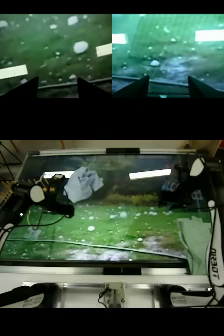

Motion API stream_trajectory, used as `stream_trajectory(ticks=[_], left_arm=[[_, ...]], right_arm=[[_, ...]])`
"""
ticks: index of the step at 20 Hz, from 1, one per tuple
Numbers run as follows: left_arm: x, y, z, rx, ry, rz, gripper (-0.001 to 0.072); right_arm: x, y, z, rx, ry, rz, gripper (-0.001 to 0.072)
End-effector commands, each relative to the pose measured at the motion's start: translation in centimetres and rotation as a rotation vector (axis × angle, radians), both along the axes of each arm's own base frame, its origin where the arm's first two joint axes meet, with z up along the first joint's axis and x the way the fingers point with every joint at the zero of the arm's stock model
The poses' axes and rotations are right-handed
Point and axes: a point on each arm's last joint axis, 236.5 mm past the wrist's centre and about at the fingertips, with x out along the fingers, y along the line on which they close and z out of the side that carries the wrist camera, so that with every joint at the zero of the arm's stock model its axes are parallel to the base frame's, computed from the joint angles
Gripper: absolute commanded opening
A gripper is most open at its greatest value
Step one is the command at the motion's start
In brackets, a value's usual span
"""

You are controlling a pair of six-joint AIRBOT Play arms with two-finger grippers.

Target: Fold the shirts.

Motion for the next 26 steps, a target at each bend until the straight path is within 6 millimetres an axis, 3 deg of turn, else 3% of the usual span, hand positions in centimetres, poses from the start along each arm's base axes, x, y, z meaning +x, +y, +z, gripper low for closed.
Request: stream_trajectory(ticks=[1,16,19,24,26], left_arm=[[0.0,0.0,0.0,0.000,0.000,-0.001,0.0579],[0.0,0.0,0.0,0.000,0.000,-0.001,0.0579],[0.2,-0.3,0.1,-0.015,-0.008,0.016,0.0579],[4.6,-2.8,2.5,-0.139,-0.212,0.032,0.0579],[8.1,-2.6,3.5,-0.174,-0.320,0.075,0.0579]], right_arm=[[0.0,0.1,0.0,0.000,0.000,0.001,0.0586],[0.0,0.1,0.0,0.000,-0.001,0.001,0.0586],[1.6,0.1,0.3,0.006,-0.069,-0.009,0.0586],[2.9,0.1,0.5,0.004,-0.123,-0.014,0.0586],[3.5,0.0,0.7,0.002,-0.149,-0.014,0.0586]])
